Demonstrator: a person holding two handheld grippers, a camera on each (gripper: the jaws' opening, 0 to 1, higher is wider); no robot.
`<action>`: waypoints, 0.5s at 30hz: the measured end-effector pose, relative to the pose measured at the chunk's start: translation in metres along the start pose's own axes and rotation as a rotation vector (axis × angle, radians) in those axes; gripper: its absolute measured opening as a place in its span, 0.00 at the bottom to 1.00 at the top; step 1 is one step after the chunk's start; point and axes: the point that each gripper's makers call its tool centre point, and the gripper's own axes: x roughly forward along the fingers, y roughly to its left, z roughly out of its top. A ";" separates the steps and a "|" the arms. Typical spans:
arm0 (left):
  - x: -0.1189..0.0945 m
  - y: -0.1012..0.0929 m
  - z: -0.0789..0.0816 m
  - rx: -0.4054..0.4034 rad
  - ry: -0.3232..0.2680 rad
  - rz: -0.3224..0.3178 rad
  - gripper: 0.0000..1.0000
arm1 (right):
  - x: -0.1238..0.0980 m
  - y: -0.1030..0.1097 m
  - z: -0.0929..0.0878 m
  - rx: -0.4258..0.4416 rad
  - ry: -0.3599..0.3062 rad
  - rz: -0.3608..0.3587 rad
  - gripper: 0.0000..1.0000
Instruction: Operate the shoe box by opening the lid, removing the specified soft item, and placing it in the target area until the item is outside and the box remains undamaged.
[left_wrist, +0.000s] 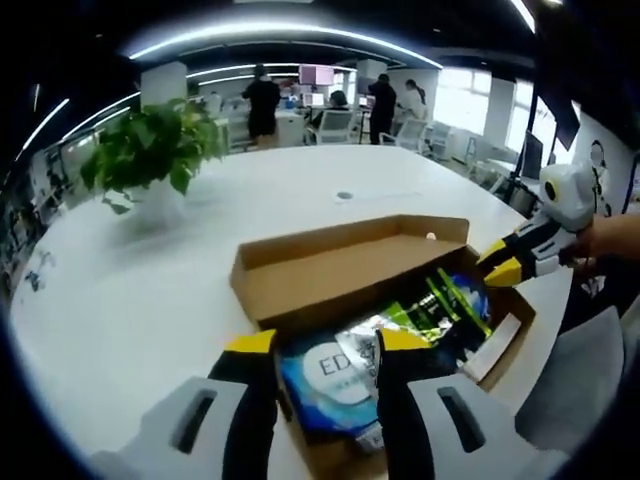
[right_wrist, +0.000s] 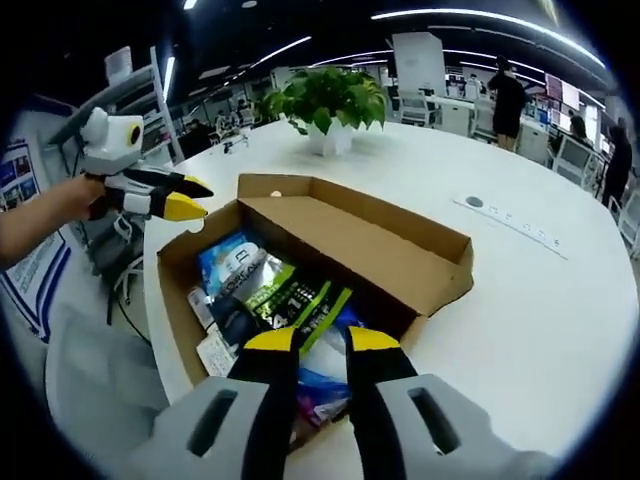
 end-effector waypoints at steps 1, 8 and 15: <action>0.000 -0.002 -0.001 0.003 0.001 -0.005 0.39 | 0.002 0.001 -0.001 -0.004 0.006 0.000 0.16; -0.003 -0.012 -0.012 0.024 0.024 -0.035 0.43 | 0.017 0.004 -0.012 -0.001 0.082 0.001 0.16; 0.000 -0.020 -0.025 0.026 0.061 -0.055 0.42 | 0.028 0.002 -0.014 0.017 0.129 -0.020 0.14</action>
